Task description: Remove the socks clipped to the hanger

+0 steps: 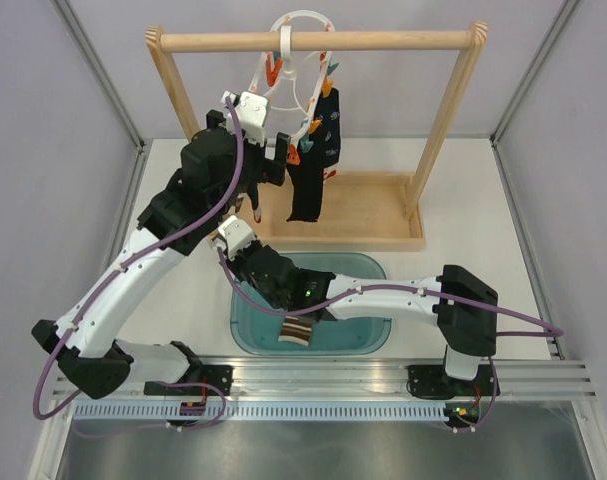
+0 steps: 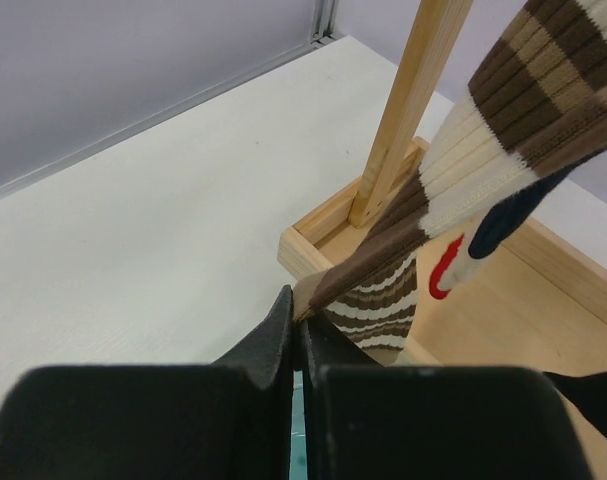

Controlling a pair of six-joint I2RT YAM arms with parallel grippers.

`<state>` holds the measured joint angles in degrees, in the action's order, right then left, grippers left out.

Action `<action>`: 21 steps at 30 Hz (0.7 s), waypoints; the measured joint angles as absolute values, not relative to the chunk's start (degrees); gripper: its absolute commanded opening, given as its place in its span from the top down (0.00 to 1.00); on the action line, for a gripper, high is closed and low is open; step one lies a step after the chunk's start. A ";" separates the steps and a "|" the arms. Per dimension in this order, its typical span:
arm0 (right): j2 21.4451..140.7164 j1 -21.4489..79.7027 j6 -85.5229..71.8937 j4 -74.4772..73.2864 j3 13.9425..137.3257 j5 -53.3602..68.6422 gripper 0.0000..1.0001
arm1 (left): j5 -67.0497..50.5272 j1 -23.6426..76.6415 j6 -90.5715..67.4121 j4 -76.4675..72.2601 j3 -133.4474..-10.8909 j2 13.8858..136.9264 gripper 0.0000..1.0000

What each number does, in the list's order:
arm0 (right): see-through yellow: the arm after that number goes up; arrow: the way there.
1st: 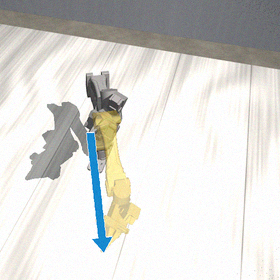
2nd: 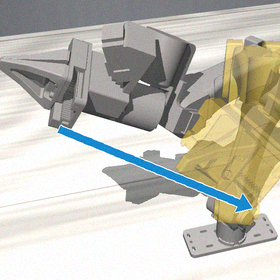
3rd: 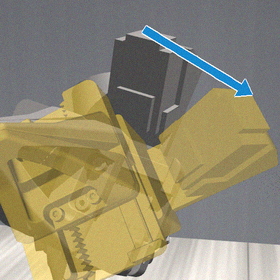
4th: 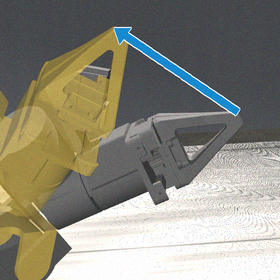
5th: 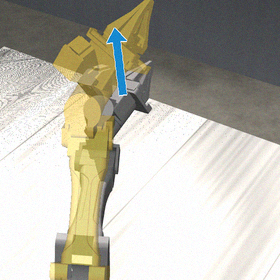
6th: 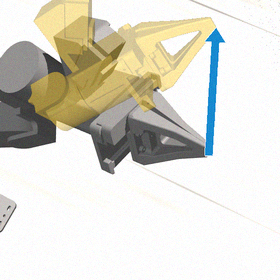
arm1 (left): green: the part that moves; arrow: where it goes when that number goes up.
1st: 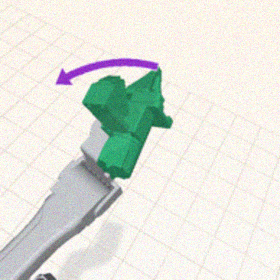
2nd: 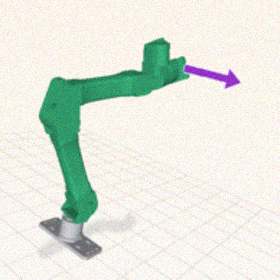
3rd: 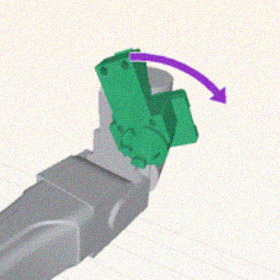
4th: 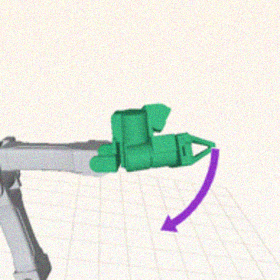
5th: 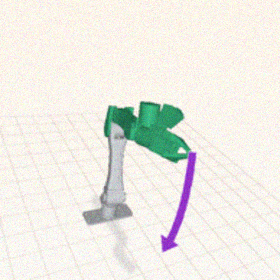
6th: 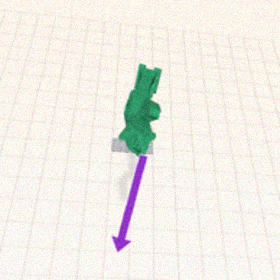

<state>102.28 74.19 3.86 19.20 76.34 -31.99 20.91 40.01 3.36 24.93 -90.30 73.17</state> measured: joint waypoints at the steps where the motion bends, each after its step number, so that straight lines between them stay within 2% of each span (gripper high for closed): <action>1: 102.28 74.19 3.81 19.22 76.34 -31.99 0.99 | 21.28 40.01 3.53 25.28 -90.85 73.71 0.01; 5: 102.28 74.19 3.66 19.29 76.34 -31.97 0.99 | 23.18 40.14 4.23 26.44 -92.95 76.05 0.09; 21: 100.95 74.19 2.81 20.27 74.15 -31.94 0.99 | 32.25 40.38 6.57 27.79 -94.13 79.13 0.24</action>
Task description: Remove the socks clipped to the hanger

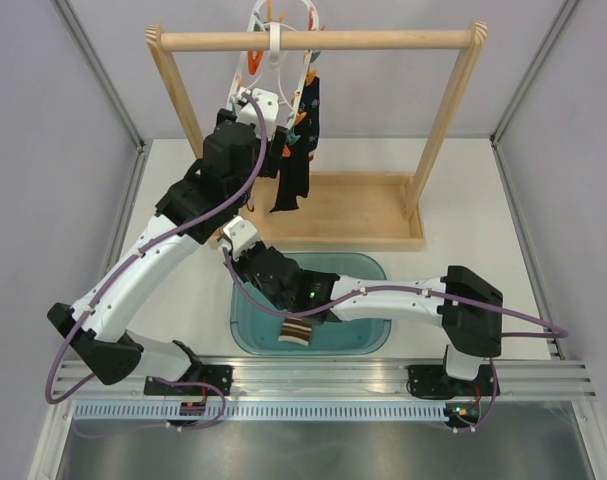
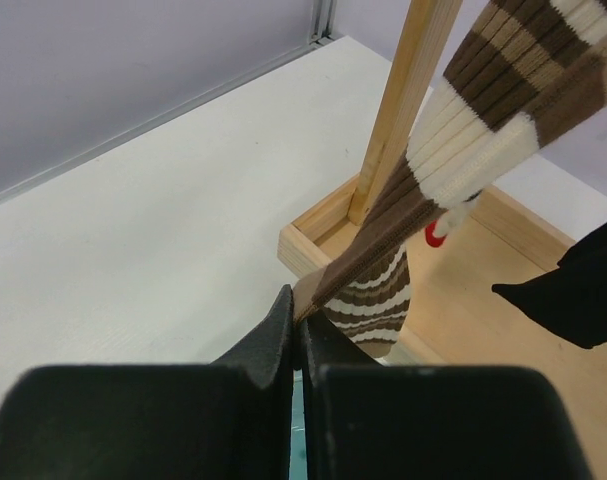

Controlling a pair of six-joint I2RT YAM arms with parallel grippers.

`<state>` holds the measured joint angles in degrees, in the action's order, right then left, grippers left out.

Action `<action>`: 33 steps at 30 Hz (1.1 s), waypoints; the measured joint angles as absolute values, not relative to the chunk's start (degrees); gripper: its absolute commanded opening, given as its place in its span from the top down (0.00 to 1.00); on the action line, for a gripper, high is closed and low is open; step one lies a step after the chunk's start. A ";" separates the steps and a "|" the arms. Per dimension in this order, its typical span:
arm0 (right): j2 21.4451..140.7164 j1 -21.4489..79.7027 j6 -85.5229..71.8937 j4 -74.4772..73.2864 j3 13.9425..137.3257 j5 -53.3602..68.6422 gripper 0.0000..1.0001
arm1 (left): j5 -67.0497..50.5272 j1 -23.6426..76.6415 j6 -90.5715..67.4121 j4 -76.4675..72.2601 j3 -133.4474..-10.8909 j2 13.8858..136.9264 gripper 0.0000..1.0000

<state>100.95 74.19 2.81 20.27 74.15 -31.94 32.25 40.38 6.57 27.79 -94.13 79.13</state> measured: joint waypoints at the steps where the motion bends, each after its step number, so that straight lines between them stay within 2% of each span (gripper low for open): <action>1: 100.77 74.19 2.81 20.25 74.15 -31.94 0.99 | 32.71 40.38 6.72 27.79 -94.15 79.13 0.26; 6: 99.79 74.52 2.83 20.29 74.13 -32.01 0.99 | 34.20 40.40 7.49 27.75 -95.00 79.79 0.35; 8: 99.37 74.76 2.85 20.29 74.11 -32.01 0.99 | 34.57 40.38 7.73 27.73 -95.11 80.05 0.42; 18: 97.97 76.29 3.31 20.34 73.69 -32.29 0.99 | 36.05 40.38 8.75 26.87 -95.70 81.43 0.53; 22: 97.56 76.69 3.51 20.32 73.32 -32.97 0.99 | 36.38 40.38 9.08 26.28 -95.72 81.97 0.69; 30: 96.79 77.12 3.95 20.49 72.44 -33.54 0.99 | 36.91 40.38 9.52 26.02 -95.72 82.11 0.92; 31: 96.75 77.12 3.95 20.53 72.42 -33.56 0.99 | 36.93 40.38 9.52 26.00 -95.72 82.11 0.97; 33: 96.68 77.17 3.95 20.51 72.40 -33.56 0.99 | 36.93 40.38 9.52 26.00 -95.72 82.11 0.98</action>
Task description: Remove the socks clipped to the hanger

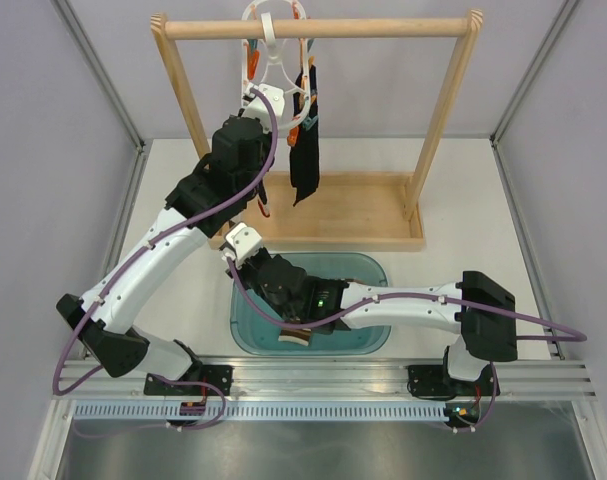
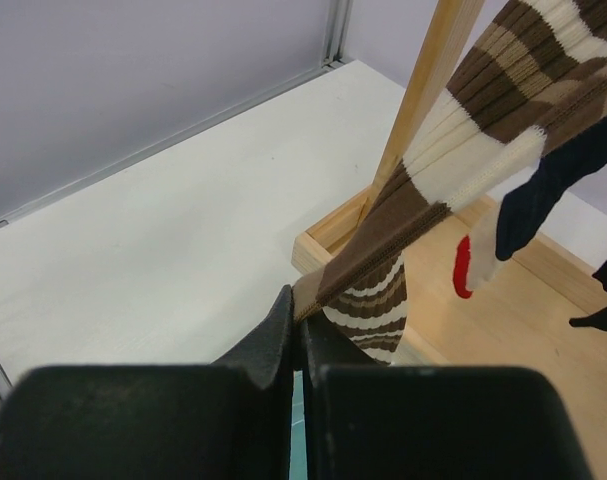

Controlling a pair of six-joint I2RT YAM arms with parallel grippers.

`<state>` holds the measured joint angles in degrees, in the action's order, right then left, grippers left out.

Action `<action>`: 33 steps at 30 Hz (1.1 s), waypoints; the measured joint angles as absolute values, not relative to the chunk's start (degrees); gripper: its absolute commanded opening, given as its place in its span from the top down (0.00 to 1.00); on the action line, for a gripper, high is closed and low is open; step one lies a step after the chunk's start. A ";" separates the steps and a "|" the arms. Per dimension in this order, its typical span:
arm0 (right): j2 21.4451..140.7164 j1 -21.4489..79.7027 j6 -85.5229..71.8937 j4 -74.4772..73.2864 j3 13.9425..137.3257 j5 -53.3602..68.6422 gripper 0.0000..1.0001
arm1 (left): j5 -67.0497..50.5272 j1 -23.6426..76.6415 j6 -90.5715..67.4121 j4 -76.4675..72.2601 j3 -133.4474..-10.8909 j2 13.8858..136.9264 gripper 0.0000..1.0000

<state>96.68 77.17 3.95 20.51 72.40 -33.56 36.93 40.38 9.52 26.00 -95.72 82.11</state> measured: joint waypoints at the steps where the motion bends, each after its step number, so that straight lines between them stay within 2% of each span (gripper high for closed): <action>1: 96.68 77.17 3.95 20.53 72.40 -33.58 0.99 | 36.93 40.38 9.52 26.00 -95.72 82.11 0.98; 33: 98.35 77.54 2.33 20.03 69.65 -41.95 0.99 | 32.27 40.38 9.43 23.66 -95.22 79.31 0.98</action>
<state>98.35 77.54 2.33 20.03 69.65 -41.95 32.27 40.38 9.43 23.66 -95.22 79.31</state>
